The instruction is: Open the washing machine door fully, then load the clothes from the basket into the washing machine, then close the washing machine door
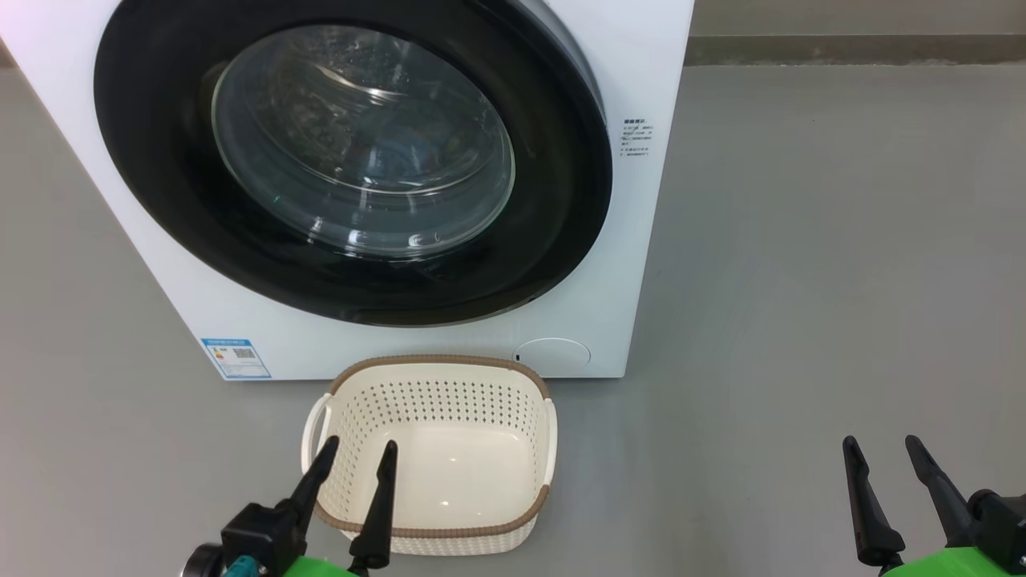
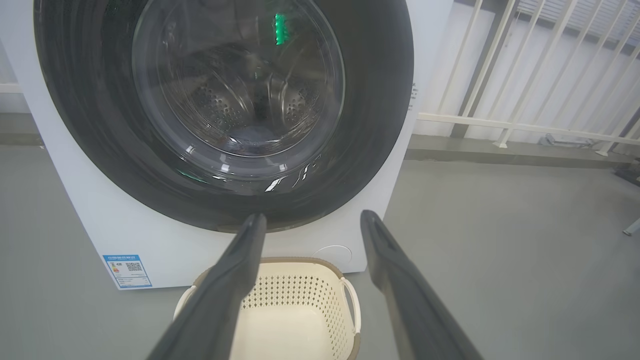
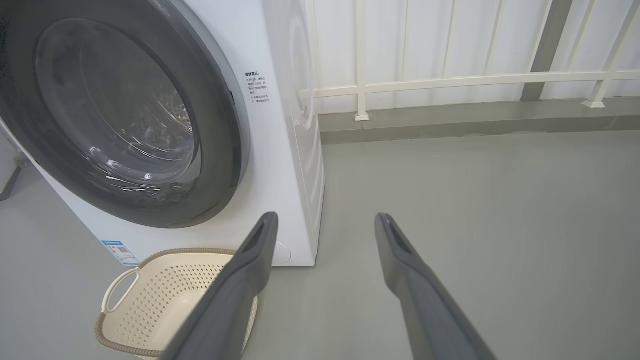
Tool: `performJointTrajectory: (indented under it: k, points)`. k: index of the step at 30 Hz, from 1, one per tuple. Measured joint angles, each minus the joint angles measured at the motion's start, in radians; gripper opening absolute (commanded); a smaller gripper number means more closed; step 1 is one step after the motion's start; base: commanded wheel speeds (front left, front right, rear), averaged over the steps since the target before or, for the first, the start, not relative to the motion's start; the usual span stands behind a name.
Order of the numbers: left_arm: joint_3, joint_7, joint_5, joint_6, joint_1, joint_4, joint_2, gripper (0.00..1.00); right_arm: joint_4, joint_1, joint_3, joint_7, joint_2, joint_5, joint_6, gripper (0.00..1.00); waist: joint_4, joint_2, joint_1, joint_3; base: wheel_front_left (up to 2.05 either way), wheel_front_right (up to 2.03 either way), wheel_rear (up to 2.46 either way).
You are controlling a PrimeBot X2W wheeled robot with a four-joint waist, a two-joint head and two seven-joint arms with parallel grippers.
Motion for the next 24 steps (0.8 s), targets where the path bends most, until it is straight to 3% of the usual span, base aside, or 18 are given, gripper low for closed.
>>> performJointTrajectory:
  k: [18,19,24]
  points:
    - [-0.011,0.0,0.0,0.009,-0.001,0.0,0.007,1.0,0.001,0.0,-0.001,0.0,0.0,0.01,0.0,1.0,0.003,0.0,0.0,0.024,0.0,0.0,0.0]
    - [-0.013,-0.001,0.0,0.009,-0.001,0.001,0.007,0.0,0.003,0.0,-0.001,0.0,0.001,0.01,0.0,0.0,0.004,0.0,0.0,0.024,0.0,0.0,0.0]
    - [-0.024,0.0,0.0,0.009,0.037,0.049,-0.008,0.0,0.073,0.0,0.008,-0.001,0.016,0.01,0.0,0.0,0.003,0.0,0.0001,0.025,0.0,0.0,0.0]
